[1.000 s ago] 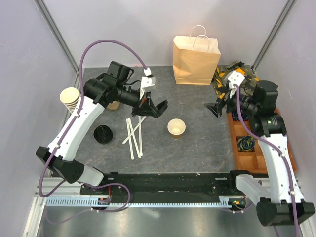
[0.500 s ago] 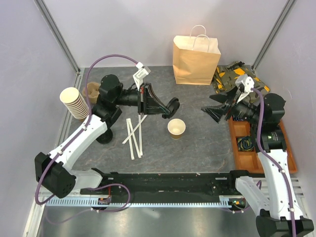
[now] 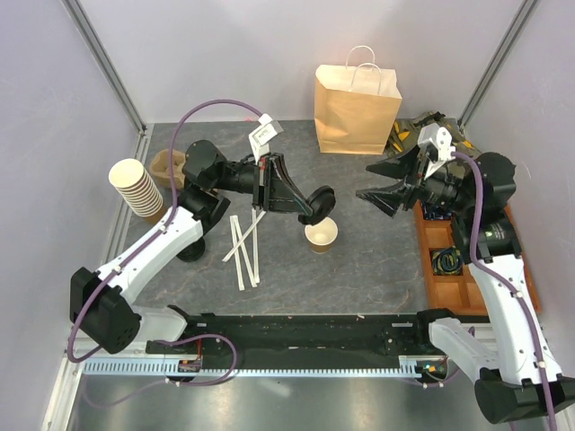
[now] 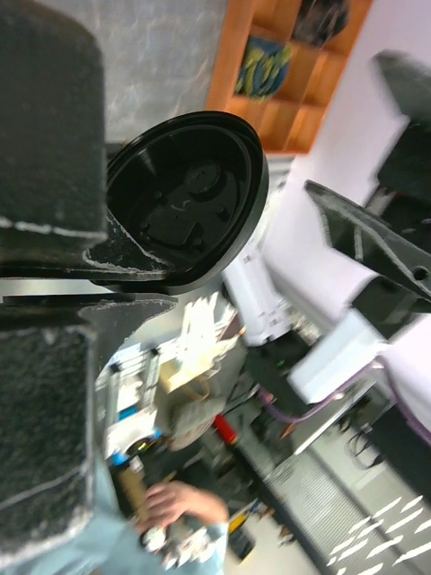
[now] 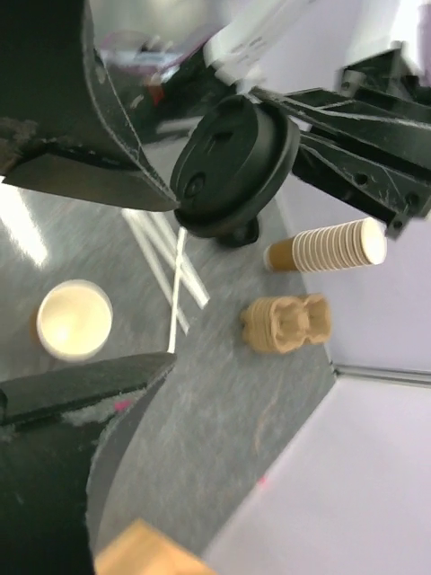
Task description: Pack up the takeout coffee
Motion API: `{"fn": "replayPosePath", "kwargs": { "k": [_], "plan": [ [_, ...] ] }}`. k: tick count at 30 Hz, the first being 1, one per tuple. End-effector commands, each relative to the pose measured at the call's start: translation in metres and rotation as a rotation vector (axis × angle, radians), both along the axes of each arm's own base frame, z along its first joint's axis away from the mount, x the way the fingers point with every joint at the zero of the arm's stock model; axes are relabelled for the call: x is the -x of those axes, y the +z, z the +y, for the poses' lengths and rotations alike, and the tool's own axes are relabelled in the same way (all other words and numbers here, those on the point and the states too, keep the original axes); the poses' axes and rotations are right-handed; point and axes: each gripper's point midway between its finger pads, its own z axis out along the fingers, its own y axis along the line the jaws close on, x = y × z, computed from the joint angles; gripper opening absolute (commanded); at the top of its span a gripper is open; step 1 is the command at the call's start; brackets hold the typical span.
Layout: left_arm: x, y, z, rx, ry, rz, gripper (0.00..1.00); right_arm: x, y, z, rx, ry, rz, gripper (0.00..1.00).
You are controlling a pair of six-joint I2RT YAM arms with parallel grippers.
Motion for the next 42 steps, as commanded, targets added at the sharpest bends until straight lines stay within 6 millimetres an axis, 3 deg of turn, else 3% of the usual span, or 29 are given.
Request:
{"fn": "replayPosePath", "kwargs": {
  "k": [1,3,8,11,12,16,20,25,34,37,42],
  "plan": [
    [0.03,-0.011,0.009,-0.063,-0.187,0.012,0.02,0.029,0.002,0.001,0.216,0.133,-0.27,0.77],
    [0.039,-0.021,0.01,-0.084,-0.234,0.018,0.02,0.037,0.006,0.003,0.272,0.178,-0.368,0.79],
    [0.051,-0.034,0.007,-0.122,-0.304,0.051,0.03,0.069,-0.028,0.017,0.36,0.327,-0.272,0.87],
    [0.051,-0.038,0.002,-0.128,-0.303,0.066,0.03,0.074,-0.042,0.029,0.371,0.34,-0.232,0.89],
    [0.051,-0.039,0.001,-0.134,-0.304,0.073,0.04,0.071,-0.037,0.036,0.353,0.331,-0.254,0.88],
    [0.053,-0.043,-0.001,-0.148,-0.324,0.089,0.04,0.073,-0.05,0.056,0.377,0.337,-0.21,0.85],
    [0.056,-0.049,0.0,-0.161,-0.337,0.102,0.05,0.072,-0.051,0.063,0.366,0.336,-0.203,0.84],
    [0.06,-0.053,0.001,-0.166,-0.354,0.099,0.05,0.079,-0.05,0.071,0.354,0.372,-0.194,0.63],
    [0.061,-0.056,0.003,-0.174,-0.376,0.103,0.06,0.096,-0.059,0.081,0.366,0.459,-0.173,0.54],
    [0.061,-0.057,0.003,-0.174,-0.382,0.1,0.06,0.1,-0.063,0.082,0.378,0.479,-0.172,0.46],
    [0.06,-0.059,0.003,-0.181,-0.368,0.11,0.16,0.102,-0.067,0.082,0.387,0.484,-0.15,0.31]
  ]
}}
